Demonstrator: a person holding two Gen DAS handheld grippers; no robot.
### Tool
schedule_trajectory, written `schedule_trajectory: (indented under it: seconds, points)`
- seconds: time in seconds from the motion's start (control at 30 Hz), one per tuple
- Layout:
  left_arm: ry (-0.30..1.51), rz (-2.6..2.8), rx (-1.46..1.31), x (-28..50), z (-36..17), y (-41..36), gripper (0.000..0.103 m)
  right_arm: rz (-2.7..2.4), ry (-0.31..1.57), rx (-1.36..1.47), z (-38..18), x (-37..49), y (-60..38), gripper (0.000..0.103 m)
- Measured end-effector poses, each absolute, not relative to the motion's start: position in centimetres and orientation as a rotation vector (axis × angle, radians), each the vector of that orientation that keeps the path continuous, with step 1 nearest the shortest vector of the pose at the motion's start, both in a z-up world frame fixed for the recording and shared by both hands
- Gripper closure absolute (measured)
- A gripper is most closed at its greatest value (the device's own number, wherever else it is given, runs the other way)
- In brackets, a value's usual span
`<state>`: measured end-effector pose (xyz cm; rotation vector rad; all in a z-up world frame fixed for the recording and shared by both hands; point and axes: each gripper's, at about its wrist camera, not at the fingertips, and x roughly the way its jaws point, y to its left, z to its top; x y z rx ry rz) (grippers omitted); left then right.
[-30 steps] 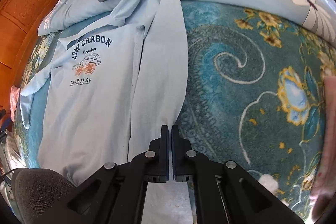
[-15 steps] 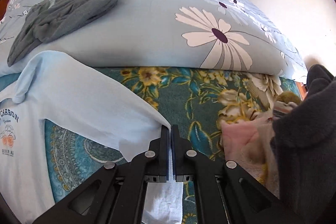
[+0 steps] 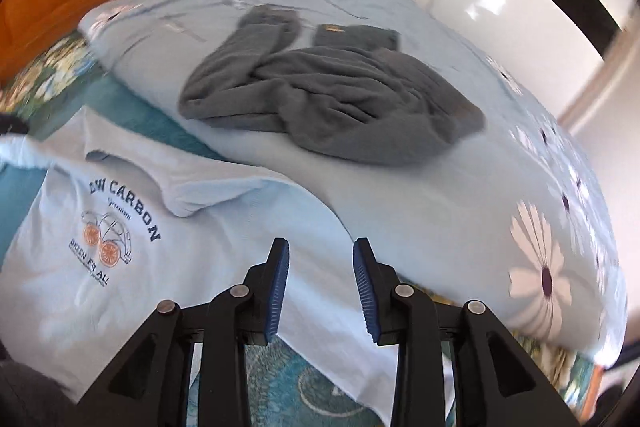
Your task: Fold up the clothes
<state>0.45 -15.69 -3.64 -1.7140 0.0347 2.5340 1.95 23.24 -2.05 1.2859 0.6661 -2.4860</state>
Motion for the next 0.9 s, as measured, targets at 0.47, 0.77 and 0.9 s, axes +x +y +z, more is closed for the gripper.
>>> schedule_trajectory:
  seconds: [0.47, 0.77, 0.9]
  points:
    - [0.583, 2.333, -1.571, -6.6, -8.6, -11.0, 0.043, -1.956, 1.363, 1.074, -9.5, -1.8, 15.3, 0.067]
    - [0.576, 2.247, -1.532, -6.4, -8.2, -9.7, 0.075, -1.892, 1.349, 1.072, -10.9, -1.9, 14.1, 0.068]
    - [0.424, 2.266, -1.542, -6.6, -7.7, -11.2, 0.098, -1.935, 1.271, 1.133, -10.8, -2.6, 14.3, 0.098]
